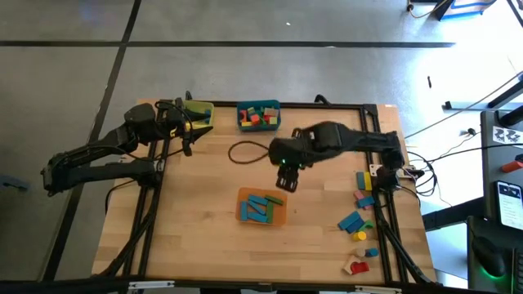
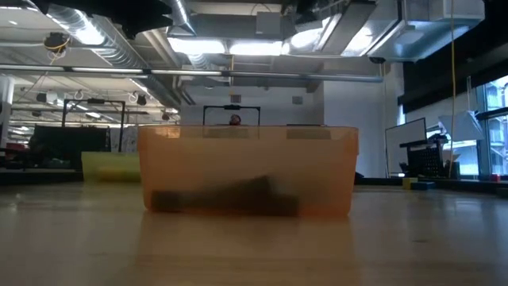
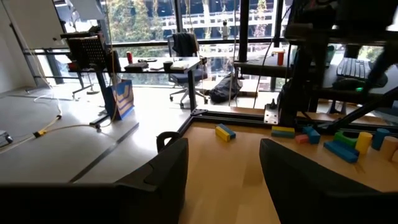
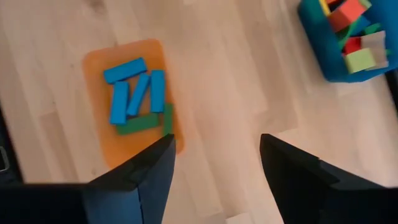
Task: Sort blocks by size
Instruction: Put the yellow cylindrical block into the yellow bin
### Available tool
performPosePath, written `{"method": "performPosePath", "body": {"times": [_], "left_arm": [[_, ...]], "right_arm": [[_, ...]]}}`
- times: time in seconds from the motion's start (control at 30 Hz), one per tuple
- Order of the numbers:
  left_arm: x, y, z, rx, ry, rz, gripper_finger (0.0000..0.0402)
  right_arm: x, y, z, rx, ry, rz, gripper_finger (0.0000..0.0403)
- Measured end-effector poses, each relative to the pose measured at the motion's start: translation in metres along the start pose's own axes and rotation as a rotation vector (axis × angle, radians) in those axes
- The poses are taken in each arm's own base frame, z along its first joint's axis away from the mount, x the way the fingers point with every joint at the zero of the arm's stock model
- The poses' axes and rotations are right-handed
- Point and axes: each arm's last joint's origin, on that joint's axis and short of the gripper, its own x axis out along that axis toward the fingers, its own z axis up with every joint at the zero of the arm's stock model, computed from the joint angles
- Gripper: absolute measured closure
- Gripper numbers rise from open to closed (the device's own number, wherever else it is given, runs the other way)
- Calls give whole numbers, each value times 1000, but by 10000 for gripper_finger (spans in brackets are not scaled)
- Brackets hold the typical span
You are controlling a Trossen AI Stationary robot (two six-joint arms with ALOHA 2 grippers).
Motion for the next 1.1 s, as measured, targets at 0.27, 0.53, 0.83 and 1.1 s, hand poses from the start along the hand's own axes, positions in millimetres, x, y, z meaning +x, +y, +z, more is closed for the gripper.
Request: {"method": "performPosePath", "body": {"times": [0.27,0.53,0.83,1.1], "left_arm": [[0,0,0,-5,1,0,219],[0,0,0,-5,2,0,219],[0,0,2,-3,-21,2,219],[0,0,3,-2,-30,2,219]], "right_arm": [[-5,36,-17,-36,6,41,169],[25,56,-46,-47,172,7,169],[80,67,-89,-84,417,-110,169],[111,51,-133,-35,633,-170,169]]}}
